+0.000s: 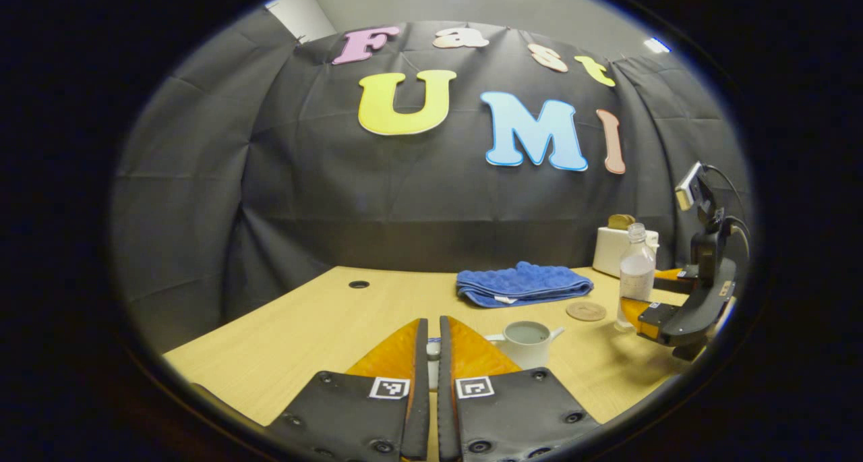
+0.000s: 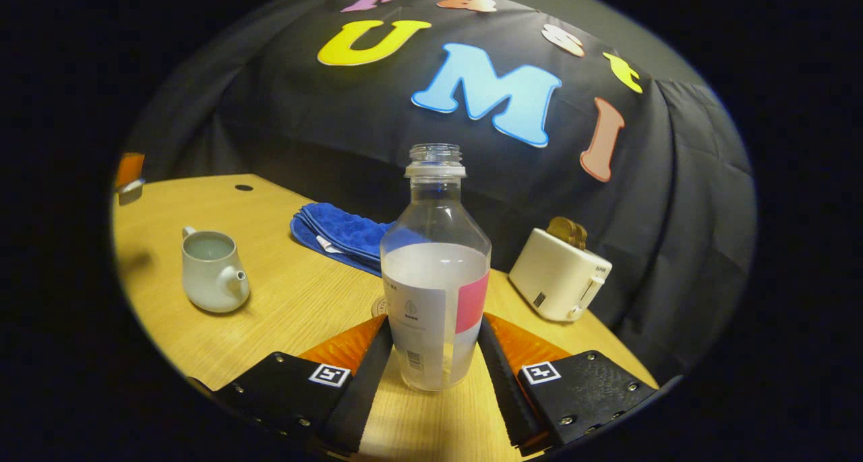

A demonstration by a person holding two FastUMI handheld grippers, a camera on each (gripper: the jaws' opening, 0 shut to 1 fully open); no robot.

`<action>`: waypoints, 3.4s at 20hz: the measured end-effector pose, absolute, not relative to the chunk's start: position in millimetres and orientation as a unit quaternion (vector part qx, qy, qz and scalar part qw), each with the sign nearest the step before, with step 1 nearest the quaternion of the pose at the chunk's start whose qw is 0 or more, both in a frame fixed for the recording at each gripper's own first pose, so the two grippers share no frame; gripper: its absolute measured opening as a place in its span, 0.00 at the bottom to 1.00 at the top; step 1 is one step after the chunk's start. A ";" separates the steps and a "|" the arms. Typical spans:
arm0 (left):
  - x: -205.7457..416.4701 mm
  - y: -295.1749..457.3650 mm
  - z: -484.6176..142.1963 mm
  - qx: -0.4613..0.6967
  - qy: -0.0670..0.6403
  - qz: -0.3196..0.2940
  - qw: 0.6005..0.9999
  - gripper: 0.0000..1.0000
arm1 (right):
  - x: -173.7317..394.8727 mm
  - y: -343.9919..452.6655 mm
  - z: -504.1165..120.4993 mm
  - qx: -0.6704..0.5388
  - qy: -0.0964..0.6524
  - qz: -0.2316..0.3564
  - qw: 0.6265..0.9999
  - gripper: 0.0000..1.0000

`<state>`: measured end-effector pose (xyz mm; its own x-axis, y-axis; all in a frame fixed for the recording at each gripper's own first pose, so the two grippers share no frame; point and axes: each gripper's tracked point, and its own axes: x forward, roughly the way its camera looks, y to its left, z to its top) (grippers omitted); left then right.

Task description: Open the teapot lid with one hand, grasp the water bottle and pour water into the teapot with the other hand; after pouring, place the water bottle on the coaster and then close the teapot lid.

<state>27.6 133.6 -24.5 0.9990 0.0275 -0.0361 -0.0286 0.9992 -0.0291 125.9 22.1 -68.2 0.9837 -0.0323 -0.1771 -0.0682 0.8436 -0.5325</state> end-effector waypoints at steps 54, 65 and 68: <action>28.1 161.2 -65.3 -0.024 0.062 0.016 0.998 0.12 | 154.6 109.3 20.0 -0.804 -0.137 -0.009 0.579 0.77; 29.8 160.3 -69.0 -0.025 0.065 0.015 0.997 0.12 | 157.5 112.3 41.7 -0.815 -0.164 -0.029 0.555 0.77; 29.4 160.8 -68.7 -0.024 0.066 0.015 0.997 0.12 | 161.2 112.2 50.8 -0.817 -0.168 -0.033 0.550 0.77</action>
